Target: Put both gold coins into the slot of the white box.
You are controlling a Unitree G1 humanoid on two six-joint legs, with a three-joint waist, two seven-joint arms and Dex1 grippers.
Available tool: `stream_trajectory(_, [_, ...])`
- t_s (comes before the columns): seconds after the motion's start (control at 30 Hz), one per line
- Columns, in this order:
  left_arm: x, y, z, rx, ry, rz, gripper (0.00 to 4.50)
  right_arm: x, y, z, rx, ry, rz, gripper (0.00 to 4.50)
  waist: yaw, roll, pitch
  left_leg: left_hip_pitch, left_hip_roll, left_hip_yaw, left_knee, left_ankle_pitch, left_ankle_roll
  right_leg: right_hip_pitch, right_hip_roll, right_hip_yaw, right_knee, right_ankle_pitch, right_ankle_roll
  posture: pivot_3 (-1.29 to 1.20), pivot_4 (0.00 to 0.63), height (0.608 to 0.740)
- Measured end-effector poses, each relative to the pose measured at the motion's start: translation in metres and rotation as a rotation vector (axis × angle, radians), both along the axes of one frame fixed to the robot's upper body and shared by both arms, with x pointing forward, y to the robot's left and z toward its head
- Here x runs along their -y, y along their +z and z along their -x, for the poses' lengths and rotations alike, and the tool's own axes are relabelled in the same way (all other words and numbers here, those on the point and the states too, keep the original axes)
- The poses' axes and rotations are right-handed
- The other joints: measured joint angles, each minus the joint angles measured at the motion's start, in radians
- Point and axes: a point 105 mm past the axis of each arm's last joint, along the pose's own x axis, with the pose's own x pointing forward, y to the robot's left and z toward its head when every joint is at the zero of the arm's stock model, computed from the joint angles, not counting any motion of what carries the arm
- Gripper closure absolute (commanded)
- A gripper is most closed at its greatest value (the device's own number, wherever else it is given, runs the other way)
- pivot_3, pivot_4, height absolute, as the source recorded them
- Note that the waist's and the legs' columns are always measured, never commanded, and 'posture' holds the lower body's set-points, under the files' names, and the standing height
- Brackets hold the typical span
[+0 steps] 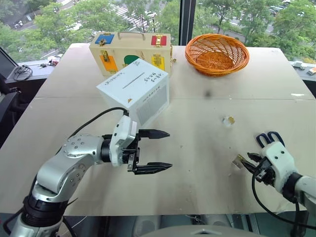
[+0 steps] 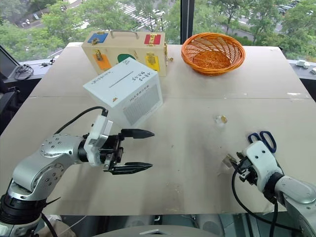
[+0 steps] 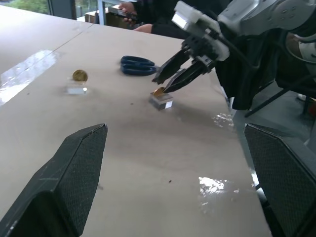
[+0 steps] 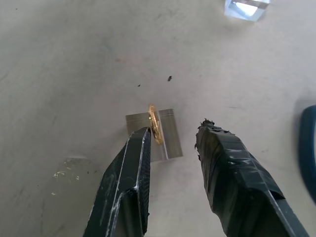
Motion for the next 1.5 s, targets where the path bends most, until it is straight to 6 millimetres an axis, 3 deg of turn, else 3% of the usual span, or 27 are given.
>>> stream_trajectory(0.1, [0.008,0.007,0.009,0.011,-0.017,-0.002,0.0,0.0,0.001,-0.001,0.005,0.002,0.001,4.43,0.0,0.0,0.0,0.0,0.0,0.0,0.0,0.0,0.0,0.0,0.0,0.0,0.0,0.0,0.0,0.0,0.15,0.74])
stream_trajectory(0.33, [0.019,0.018,0.027,0.01,-0.02,0.01,0.0,-0.002,0.001,-0.001,0.011,0.013,-0.004,4.43,0.0,0.0,0.0,0.0,0.0,0.0,0.0,0.0,0.0,0.0,0.0,0.0,0.0,0.0,0.0,0.0,0.15,0.74])
stream_trajectory(0.47, [0.025,0.021,0.033,-0.076,-0.008,0.049,0.0,-0.003,0.001,0.001,0.02,0.009,-0.03,4.43,0.0,0.0,0.0,0.001,0.0,0.0,0.0,0.0,0.0,0.0,0.0,0.0,0.0,0.0,0.0,0.0,0.15,0.74])
stream_trajectory(0.57, [0.028,0.024,0.033,-0.141,0.006,0.074,0.0,-0.004,0.013,0.0,0.067,0.007,-0.088,4.43,0.0,0.0,0.0,0.001,0.0,-0.001,0.0,0.0,0.0,0.0,0.0,0.0,0.001,0.0,0.0,0.0,0.15,0.74])
stream_trajectory(0.67, [0.029,0.032,0.022,-0.164,-0.005,0.091,0.0,-0.011,0.035,0.001,0.141,0.046,-0.15,4.43,0.002,0.0,0.0,0.001,-0.001,0.0,0.001,0.0,0.0,0.001,0.001,-0.001,0.001,0.0,0.0,0.0,0.15,0.74])
stream_trajectory(0.73, [0.024,0.035,-0.001,-0.201,0.004,0.105,0.0,-0.022,0.053,0.006,0.178,0.112,-0.221,4.43,0.001,0.0,0.0,0.001,-0.001,0.0,0.001,0.0,0.0,0.003,0.004,0.0,0.001,0.0,0.0,0.0,0.15,0.74])
stream_trajectory(0.83, [0.022,0.035,-0.019,-0.25,-0.017,0.13,0.76,-0.037,0.071,0.011,0.206,0.198,-0.292,4.5,-0.002,0.0,0.0,0.001,-0.001,0.0,0.001,0.0,0.0,0.003,0.005,0.001,0.001,0.0,0.0,0.0,0.15,0.74])
stream_trajectory(0.93, [0.024,0.03,-0.024,-0.271,-0.069,0.129,2.08,-0.054,0.086,0.017,0.197,0.309,-0.342,4.5,-0.012,0.0,0.0,0.001,-0.001,0.0,0.001,0.0,0.0,0.002,0.004,0.004,0.001,0.0,-0.001,0.0,0.15,0.74])
stream_trajectory(1.1, [0.03,0.017,-0.023,-0.287,-0.144,0.12,2.08,-0.073,0.108,0.018,0.218,0.418,-0.351,4.5,-0.015,-0.002,0.001,-0.001,-0.001,0.0,0.001,0.0,0.0,0.002,0.004,0.003,0.0,0.001,-0.002,0.0,0.15,0.74])
stream_trajectory(1.5, [0.036,0.012,-0.019,-0.271,-0.186,0.125,2.08,-0.103,0.111,0.02,0.182,0.541,-0.379,4.5,-0.016,-0.002,0.001,-0.001,-0.001,-0.001,0.001,0.0,0.0,0.002,0.004,0.003,0.0,0.0,0.0,0.0,0.15,0.74])
